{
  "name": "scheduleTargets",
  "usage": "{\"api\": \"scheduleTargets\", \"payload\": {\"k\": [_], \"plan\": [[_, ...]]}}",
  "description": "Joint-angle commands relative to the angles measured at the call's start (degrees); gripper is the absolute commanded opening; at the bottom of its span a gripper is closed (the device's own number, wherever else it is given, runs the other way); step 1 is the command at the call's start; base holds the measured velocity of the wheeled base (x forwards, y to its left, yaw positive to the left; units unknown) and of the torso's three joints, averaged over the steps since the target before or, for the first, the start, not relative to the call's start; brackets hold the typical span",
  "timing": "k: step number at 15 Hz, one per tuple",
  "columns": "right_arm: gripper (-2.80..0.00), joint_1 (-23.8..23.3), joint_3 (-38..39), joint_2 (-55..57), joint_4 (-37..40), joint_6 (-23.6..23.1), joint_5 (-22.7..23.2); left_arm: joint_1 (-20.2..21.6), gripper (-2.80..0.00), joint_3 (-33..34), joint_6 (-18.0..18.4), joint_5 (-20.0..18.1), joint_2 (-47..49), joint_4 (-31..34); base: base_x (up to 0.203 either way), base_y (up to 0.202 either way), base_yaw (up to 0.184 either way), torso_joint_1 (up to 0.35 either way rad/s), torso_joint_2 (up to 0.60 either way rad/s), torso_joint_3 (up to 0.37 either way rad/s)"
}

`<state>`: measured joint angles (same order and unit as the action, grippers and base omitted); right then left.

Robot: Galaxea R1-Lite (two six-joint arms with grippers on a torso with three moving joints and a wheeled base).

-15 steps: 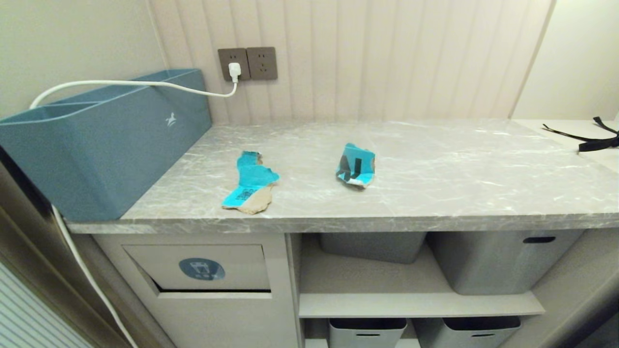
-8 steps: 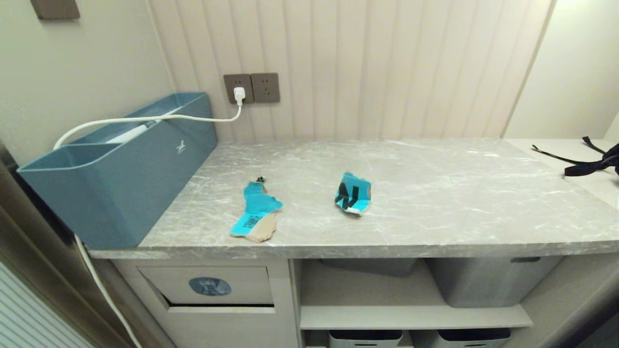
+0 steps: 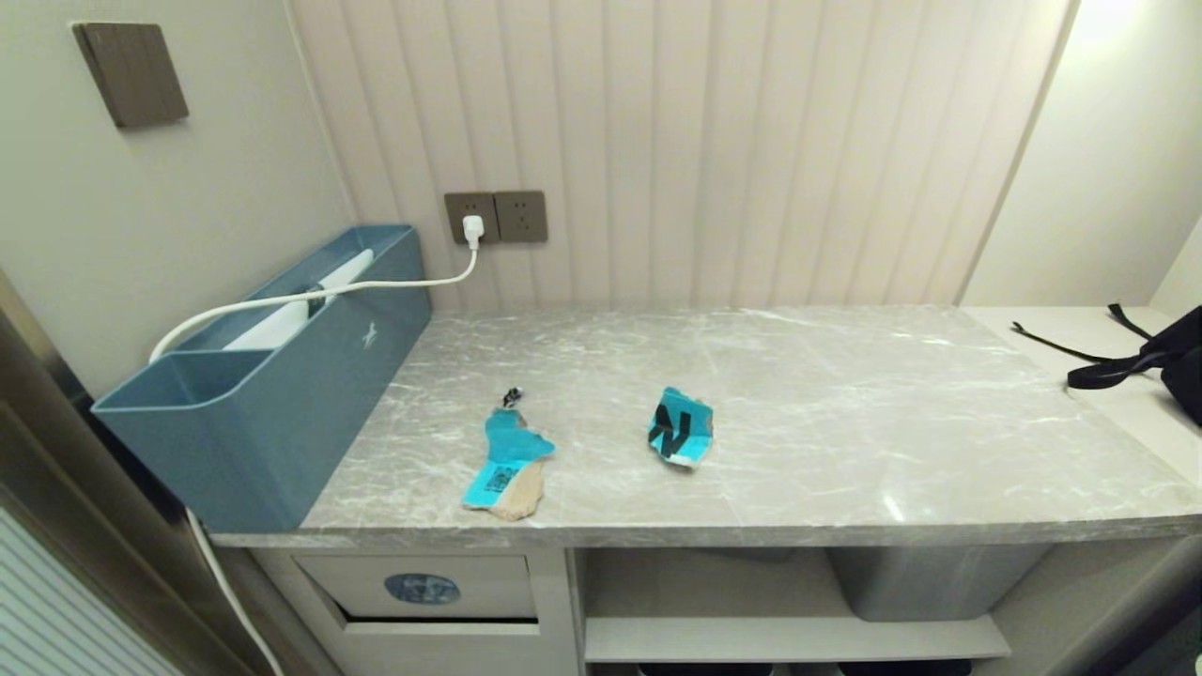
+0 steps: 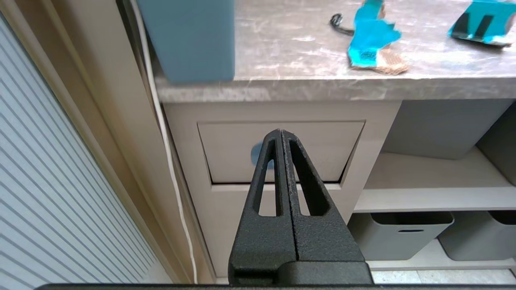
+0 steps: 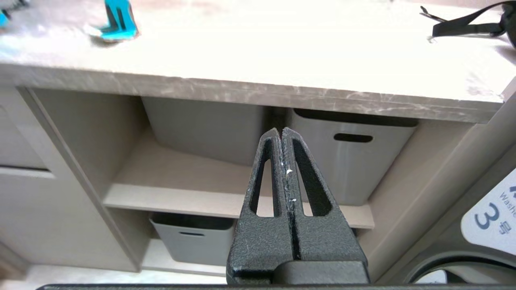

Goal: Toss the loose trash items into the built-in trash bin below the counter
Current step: Pick up the garbage

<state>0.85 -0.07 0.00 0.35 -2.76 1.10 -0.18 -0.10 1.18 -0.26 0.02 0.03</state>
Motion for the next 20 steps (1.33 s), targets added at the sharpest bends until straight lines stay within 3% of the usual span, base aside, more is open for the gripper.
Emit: {"api": "scheduleTargets", "payload": {"k": [1, 4, 7, 10, 12, 14, 15, 18, 20], "plan": [[-2.8, 0.0, 0.0, 0.0, 0.0, 0.6, 0.0, 0.0, -2.8, -0.6, 0.8, -0.3, 0.0, -0.7, 0.0, 0.0, 0.0, 0.11, -0.22, -0.129], [-2.8, 0.0, 0.0, 0.0, 0.0, 0.4, -0.4, -0.1, -2.8, -8.0, -1.3, -4.9, 5.3, -0.7, 0.0, 0.0, 0.0, 0.042, -0.07, -0.04], [-2.8, 0.0, 0.1, 0.0, 0.0, -0.2, 0.0, -1.1, -2.8, -18.2, -4.4, -10.9, 22.3, -0.8, 0.0, 0.0, 0.0, 0.0, 0.0, 0.0], [-2.8, 0.0, 0.1, 0.0, 0.0, -2.5, 0.8, -2.2, -2.8, -28.7, -7.8, -19.8, 41.8, -0.9, 0.0, 0.0, 0.0, 0.0, 0.0, 0.0], [-2.8, 0.0, 0.1, 0.0, 0.0, -3.3, 1.5, -2.8, -2.8, -34.5, -8.2, -25.1, 54.1, -1.9, 0.0, 0.0, 0.0, 0.0, 0.0, 0.0], [-2.8, 0.0, 0.1, 0.0, 0.0, -3.4, 1.5, -4.1, -2.8, -38.0, -6.2, -28.1, 64.3, -5.2, 0.0, 0.0, 0.0, 0.0, 0.0, 0.0], [-2.8, 0.0, 0.1, 0.0, 0.0, -3.4, 1.5, -4.7, 0.0, -39.1, -4.2, -29.1, 69.1, -7.4, 0.0, 0.0, 0.0, 0.0, 0.0, 0.0], [-2.8, 0.0, 0.1, 0.0, 0.0, -3.4, 1.5, -5.6, 0.0, -41.5, 3.0, -30.1, 81.1, -13.7, 0.0, 0.0, 0.0, 0.0, 0.0, 0.0], [-2.8, 0.0, 0.1, 0.0, 0.0, -3.3, 1.4, -5.6, 0.0, -42.3, 6.6, -30.2, 88.4, -21.7, 0.0, 0.0, 0.0, 0.0, 0.0, 0.0]]}}
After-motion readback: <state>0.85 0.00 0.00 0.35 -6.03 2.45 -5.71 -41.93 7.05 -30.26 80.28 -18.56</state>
